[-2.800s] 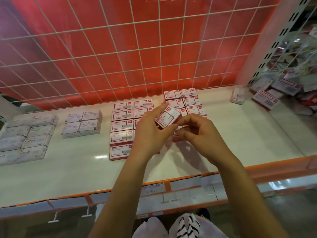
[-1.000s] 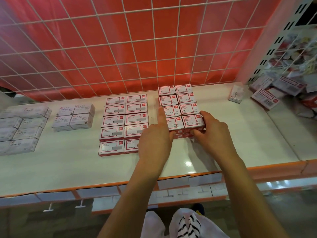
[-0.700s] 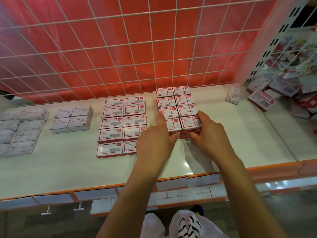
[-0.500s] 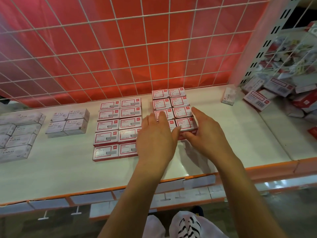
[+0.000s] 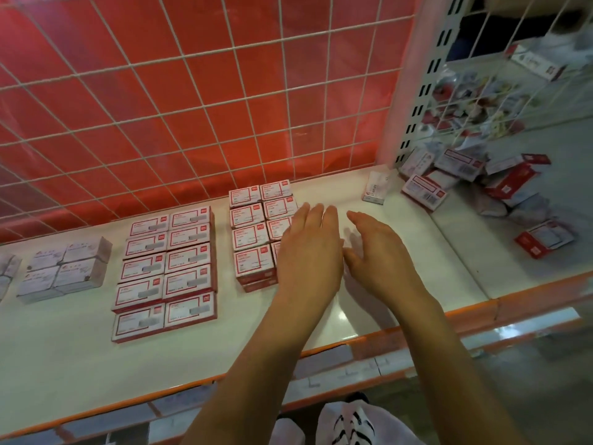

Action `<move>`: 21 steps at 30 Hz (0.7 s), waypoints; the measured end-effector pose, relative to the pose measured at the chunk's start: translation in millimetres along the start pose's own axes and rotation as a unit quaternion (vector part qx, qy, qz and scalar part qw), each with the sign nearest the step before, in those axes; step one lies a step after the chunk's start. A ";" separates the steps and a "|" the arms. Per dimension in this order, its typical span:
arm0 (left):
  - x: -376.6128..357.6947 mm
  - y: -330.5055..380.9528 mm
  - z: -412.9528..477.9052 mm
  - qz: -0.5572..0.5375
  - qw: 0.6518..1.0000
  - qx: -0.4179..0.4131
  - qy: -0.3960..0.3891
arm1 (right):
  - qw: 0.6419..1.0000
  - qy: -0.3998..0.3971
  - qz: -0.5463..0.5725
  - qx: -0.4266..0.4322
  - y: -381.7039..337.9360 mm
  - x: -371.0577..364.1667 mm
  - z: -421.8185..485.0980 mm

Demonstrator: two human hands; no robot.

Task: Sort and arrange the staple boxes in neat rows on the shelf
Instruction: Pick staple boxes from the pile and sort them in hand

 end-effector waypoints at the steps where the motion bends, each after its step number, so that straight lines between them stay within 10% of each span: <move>1: -1.0 7.4 4.1 0.002 1.000 -0.010 0.003 | 1.000 0.006 -0.002 -0.003 5.8 3.9 1.3; 21: -52.7 96.6 111.1 0.016 0.994 0.109 -0.018 | 0.969 0.242 -0.013 -0.040 110.7 63.6 68.6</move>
Point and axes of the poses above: each hand's wrist, its own z-axis towards the middle knuckle, its own x-axis out of the back of the hand, y = z × x, the point moved 1 cm from there along z, towards the middle knuckle, and after that the axes turned 12 degrees about z, right-handed, at the moved point
